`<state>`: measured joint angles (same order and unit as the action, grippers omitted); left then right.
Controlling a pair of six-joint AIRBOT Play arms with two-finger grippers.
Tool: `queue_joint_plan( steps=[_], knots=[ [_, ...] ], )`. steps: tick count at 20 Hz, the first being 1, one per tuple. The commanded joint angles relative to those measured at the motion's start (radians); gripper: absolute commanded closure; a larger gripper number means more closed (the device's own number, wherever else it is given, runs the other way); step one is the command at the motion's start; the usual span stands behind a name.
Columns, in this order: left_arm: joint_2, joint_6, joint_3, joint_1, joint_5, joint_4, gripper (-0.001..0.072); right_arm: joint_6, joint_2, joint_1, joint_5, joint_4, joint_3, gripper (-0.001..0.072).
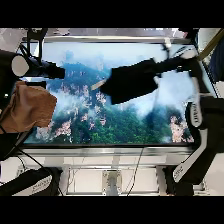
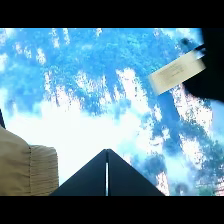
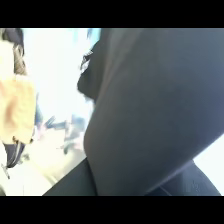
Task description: Fold the clothes and pants, and hang the long-sleeved shirts on hangers.
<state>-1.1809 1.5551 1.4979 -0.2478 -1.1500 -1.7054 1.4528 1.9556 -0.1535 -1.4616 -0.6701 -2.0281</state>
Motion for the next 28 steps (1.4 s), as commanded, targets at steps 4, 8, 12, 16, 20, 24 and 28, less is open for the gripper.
queue_joint_plan(
  steps=[4,8,12,16,20,24,28],
  knots=[
    [0.0,0.0,0.0,0.0,0.001,0.0,0.0685,0.039,-0.174,-0.424,-0.287,-0.208,-0.04,0.0702],
    [0.0,0.0,0.0,0.0,0.001,0.0,0.0685,0.035,-0.288,-0.694,-0.356,-0.244,-0.041,0.0702],
    [0.001,0.0,0.0,0.0,0.001,0.0,0.0685,0.011,-0.405,-0.951,-0.375,-0.222,-0.041,0.0702],
    [0.001,0.0,0.0,0.0,0.001,0.0,0.0685,0.012,-0.497,-1.133,-0.375,-0.312,0.041,0.0703],
    [0.001,0.0,0.0,0.0,0.001,0.0,0.0685,0.011,-0.562,-1.181,-0.375,-0.476,0.25,0.0703],
    [0.001,0.0,0.0,0.0,0.001,0.005,0.0684,0.011,-0.567,-1.18,-0.379,-0.491,0.436,0.07],
    [0.001,0.0,0.0,-0.001,0.0,0.009,0.0685,0.03,-0.583,-1.181,-0.38,-0.513,0.465,0.0322]
  ],
)
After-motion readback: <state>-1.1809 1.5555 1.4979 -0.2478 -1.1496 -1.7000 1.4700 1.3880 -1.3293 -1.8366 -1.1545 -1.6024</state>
